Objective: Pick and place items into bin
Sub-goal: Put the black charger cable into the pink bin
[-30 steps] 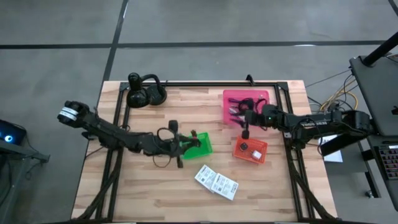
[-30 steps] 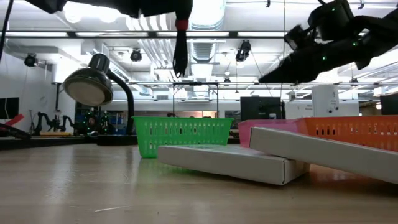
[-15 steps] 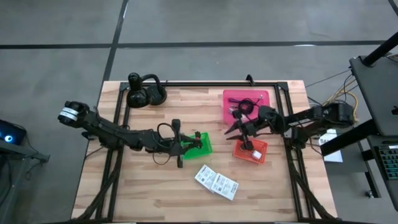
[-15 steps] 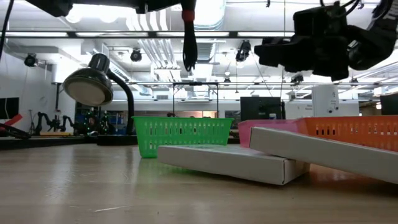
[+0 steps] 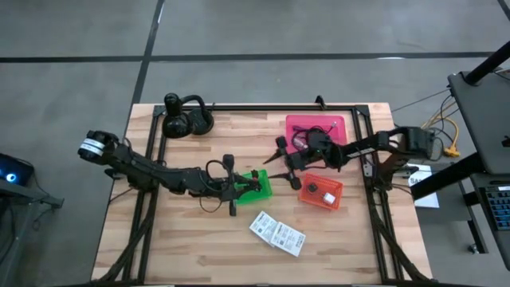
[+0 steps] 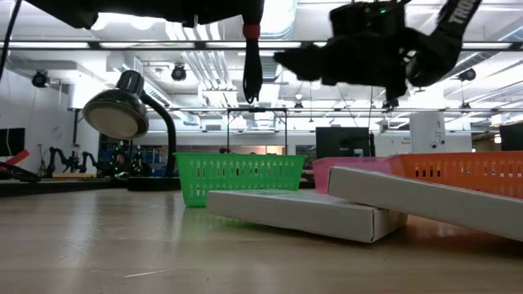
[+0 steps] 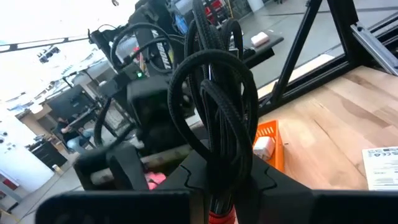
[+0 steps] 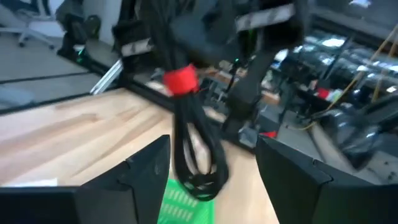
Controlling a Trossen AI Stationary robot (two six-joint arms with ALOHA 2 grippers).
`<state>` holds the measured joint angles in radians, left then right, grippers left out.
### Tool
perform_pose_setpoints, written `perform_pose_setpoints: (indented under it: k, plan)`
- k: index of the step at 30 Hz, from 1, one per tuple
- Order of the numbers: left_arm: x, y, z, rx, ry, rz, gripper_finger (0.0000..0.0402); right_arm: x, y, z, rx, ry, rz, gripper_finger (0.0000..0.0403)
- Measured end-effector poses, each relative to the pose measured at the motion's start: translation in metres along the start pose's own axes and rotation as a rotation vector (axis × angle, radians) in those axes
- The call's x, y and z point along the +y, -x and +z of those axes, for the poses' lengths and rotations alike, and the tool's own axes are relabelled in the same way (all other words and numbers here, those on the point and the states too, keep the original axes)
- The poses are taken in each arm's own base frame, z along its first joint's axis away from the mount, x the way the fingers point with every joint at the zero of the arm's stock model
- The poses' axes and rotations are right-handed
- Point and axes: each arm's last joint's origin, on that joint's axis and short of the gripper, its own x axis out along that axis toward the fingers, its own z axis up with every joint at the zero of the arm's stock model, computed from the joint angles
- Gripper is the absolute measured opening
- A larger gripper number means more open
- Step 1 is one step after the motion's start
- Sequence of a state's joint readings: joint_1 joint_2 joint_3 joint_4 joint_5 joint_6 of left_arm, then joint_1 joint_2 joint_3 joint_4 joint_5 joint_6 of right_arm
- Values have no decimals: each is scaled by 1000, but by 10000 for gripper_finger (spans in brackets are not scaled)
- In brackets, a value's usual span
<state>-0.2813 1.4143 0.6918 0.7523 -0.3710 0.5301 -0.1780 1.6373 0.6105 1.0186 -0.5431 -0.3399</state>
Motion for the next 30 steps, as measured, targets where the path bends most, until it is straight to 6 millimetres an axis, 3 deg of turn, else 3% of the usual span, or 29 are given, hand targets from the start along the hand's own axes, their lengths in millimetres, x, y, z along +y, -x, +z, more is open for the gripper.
perform_pose_setpoints:
  k: [4,13,30]
  plan:
    - [-1,-1,-1,0,0,1,20,-3,-15,-11,33,4,22,231]
    - [2,-2,0,-14,4,17,20,-9,-34,-15,23,10,42,231]
    - [1,-14,-10,23,-37,30,20,-1,-44,-6,-3,9,68,219]
